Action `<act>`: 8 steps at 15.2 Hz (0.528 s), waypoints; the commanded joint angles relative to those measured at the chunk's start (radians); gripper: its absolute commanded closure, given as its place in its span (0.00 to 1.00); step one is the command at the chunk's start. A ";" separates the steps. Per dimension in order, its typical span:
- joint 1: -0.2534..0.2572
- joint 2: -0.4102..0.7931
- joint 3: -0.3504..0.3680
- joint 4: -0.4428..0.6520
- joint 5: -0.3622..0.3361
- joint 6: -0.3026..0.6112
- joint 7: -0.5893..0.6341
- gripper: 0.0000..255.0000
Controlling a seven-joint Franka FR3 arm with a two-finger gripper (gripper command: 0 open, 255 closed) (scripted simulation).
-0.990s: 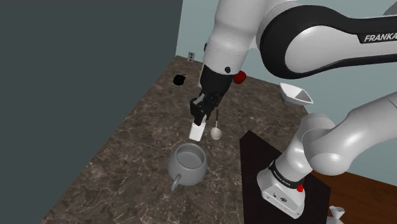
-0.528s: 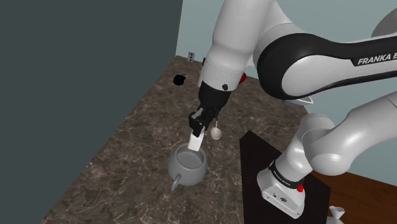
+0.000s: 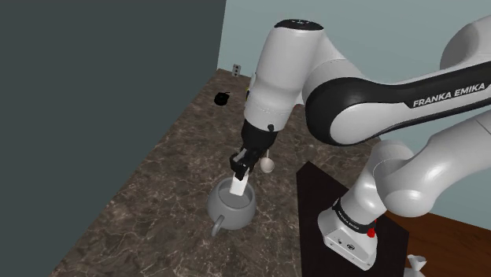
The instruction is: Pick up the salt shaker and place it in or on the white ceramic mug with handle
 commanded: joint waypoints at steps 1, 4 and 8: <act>0.000 0.012 0.005 -0.016 0.000 0.028 0.002 1.00; -0.001 0.031 0.013 -0.043 0.000 0.074 0.004 1.00; -0.002 0.050 0.020 -0.064 -0.001 0.113 0.007 1.00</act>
